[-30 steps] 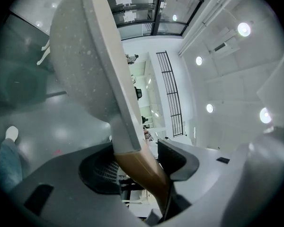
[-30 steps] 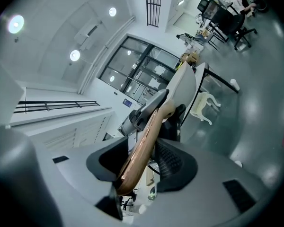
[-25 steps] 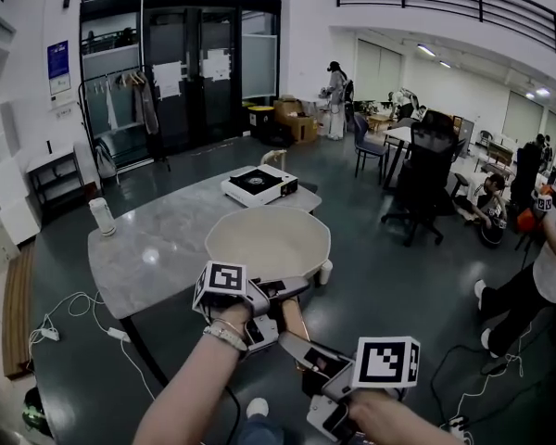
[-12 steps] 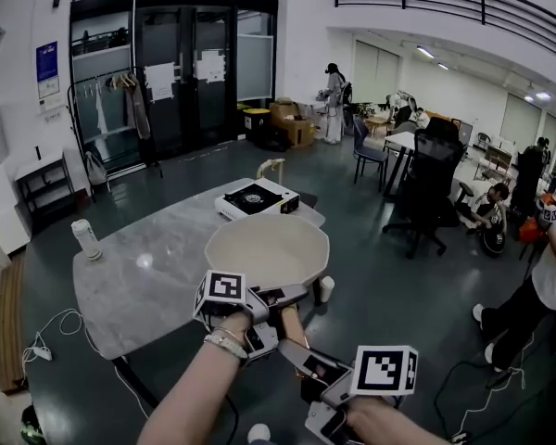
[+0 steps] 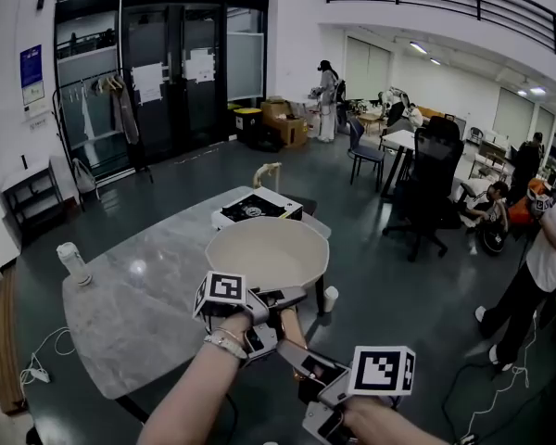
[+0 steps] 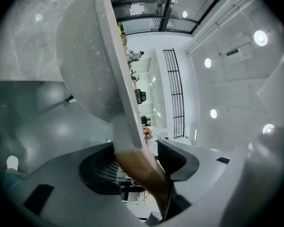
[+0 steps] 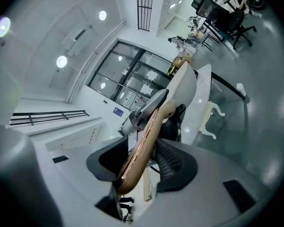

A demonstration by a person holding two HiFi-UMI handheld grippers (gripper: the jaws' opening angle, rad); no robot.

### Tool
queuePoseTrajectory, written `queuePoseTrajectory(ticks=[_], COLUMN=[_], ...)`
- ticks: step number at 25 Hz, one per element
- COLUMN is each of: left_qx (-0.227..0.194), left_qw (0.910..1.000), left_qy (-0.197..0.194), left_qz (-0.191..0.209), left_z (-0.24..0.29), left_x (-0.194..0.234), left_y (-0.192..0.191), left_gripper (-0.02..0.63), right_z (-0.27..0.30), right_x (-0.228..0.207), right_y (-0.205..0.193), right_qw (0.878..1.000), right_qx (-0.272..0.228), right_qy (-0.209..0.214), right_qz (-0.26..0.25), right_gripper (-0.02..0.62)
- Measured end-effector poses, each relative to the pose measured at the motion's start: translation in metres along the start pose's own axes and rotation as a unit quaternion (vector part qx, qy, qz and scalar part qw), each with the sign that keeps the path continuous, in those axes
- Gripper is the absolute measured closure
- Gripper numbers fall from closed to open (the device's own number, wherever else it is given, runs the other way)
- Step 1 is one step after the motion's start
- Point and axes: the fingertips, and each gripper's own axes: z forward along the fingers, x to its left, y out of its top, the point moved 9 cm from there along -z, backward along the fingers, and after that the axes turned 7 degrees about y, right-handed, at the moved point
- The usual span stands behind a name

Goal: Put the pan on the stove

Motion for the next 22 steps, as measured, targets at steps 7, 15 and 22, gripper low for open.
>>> queuePoseTrajectory(ticks=[7, 15, 22], left_qx=[0.003, -0.005, -0.028], left_qw=[1.0, 1.0, 0.9995], left_qy=[-0.005, -0.002, -0.006], left_qz=[-0.001, -0.002, -0.015], left_z=[0.005, 0.022, 0.045], left_x=[0.002, 0.005, 0.006], left_y=[0.034, 0.069, 0.115], left_gripper=[0.362, 0.362, 0.362], right_z=[0.027, 0.046, 0.071], right_x=[-0.006, -0.025, -0.044], right_y=[0.021, 0.054, 0.102], right_qw=[1.0, 1.0, 0.999], right_qx=[-0.002, 0.013, 0.034], right_qy=[-0.001, 0.002, 0.013], right_qz=[0.0, -0.004, 0.003], right_gripper=[0.402, 0.402, 0.402])
